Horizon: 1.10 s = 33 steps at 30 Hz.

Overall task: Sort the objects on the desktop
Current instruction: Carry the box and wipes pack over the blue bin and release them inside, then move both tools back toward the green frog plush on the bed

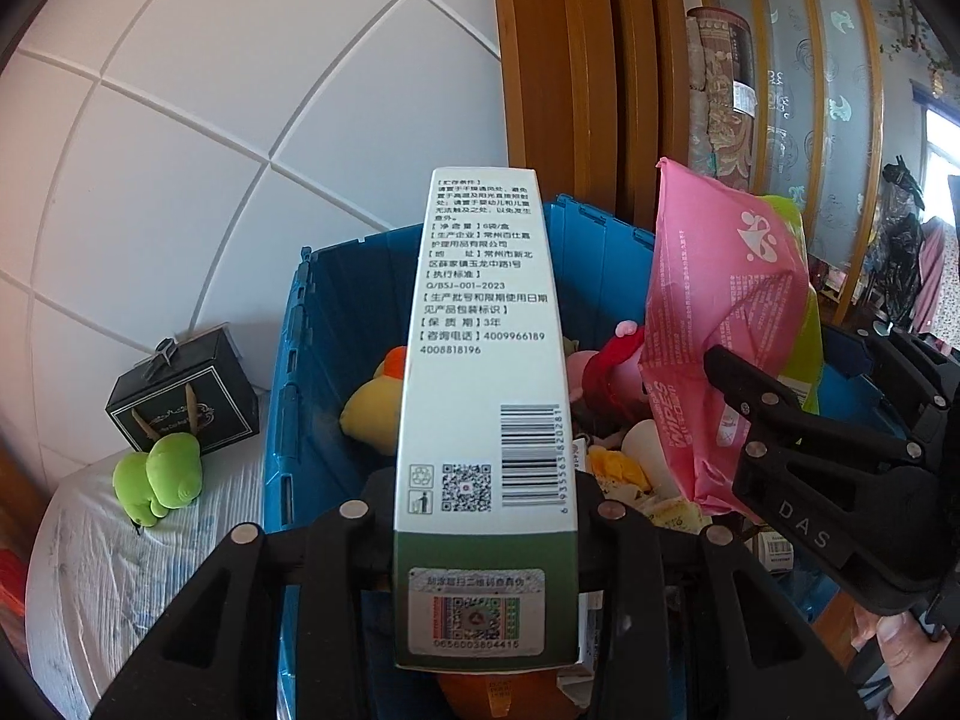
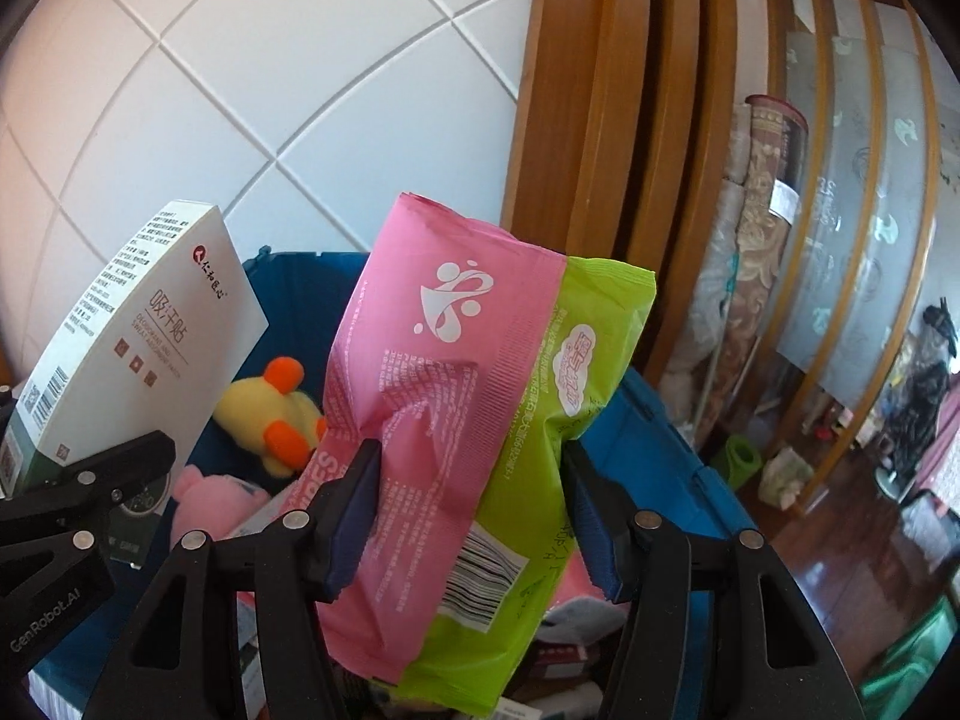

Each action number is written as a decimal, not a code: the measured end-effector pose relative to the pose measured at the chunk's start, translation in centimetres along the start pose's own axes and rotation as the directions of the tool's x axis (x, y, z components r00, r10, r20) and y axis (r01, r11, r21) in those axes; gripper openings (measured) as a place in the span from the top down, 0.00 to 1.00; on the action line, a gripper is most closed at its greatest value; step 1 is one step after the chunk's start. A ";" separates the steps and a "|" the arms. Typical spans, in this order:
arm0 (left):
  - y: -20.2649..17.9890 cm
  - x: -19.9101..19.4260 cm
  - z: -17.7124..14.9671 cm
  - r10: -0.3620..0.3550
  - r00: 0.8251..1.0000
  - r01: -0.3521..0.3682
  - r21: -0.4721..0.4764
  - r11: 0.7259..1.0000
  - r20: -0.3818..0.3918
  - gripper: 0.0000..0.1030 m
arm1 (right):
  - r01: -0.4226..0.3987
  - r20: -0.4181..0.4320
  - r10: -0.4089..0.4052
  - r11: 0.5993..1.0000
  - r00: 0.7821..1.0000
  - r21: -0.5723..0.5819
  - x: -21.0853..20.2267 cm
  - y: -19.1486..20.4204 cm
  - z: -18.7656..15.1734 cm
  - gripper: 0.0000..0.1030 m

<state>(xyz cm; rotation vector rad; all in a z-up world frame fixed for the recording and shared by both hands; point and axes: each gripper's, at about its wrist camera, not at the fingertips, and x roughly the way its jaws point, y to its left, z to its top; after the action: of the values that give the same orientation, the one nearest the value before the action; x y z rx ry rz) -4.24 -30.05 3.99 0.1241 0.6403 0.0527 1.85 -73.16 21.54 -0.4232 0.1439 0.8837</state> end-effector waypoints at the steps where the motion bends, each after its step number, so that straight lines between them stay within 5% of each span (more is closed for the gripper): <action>1: -0.4 0.3 0.1 0.001 1.000 -0.001 0.006 1.000 0.001 0.64 | 0.006 0.000 -0.006 1.000 1.000 -0.002 0.2 -0.2 0.0 0.35; 4: -0.8 0.1 0.1 0.024 1.000 -0.024 0.017 1.000 0.014 0.39 | -0.002 -0.005 0.002 1.000 1.000 0.006 1.0 -1.2 -0.1 0.32; 5: -0.8 -0.1 0.1 0.032 0.999 -0.032 0.019 0.999 0.026 0.37 | 0.000 -0.007 0.000 1.000 1.000 0.008 1.1 -1.4 -0.2 0.22; 8: -0.8 -0.7 0.0 0.038 0.999 -0.039 0.032 0.999 0.035 0.36 | -0.014 -0.002 0.014 0.999 1.000 0.030 1.0 -2.1 -0.5 0.00; 18: 4.2 -3.8 -1.5 0.080 0.994 -0.078 -0.027 0.997 0.068 0.36 | -0.079 0.036 0.076 0.994 0.996 0.080 -2.1 -1.4 0.4 0.00; 25: 12.6 -5.7 -4.7 0.118 0.992 -0.113 -0.104 0.988 0.048 0.36 | -0.189 0.105 0.184 0.981 0.977 0.037 -6.5 5.2 2.1 0.00; 33: 26.6 -5.8 -10.9 0.170 0.983 -0.179 -0.205 0.962 -0.062 0.36 | -0.348 0.066 0.351 0.936 0.934 -0.052 -6.8 19.2 4.7 0.00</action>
<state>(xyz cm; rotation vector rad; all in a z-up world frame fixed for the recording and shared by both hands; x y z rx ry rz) -15.73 -3.14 2.25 -0.0256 0.6629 0.2940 -17.55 -65.42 22.03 -0.4068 0.1355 1.2547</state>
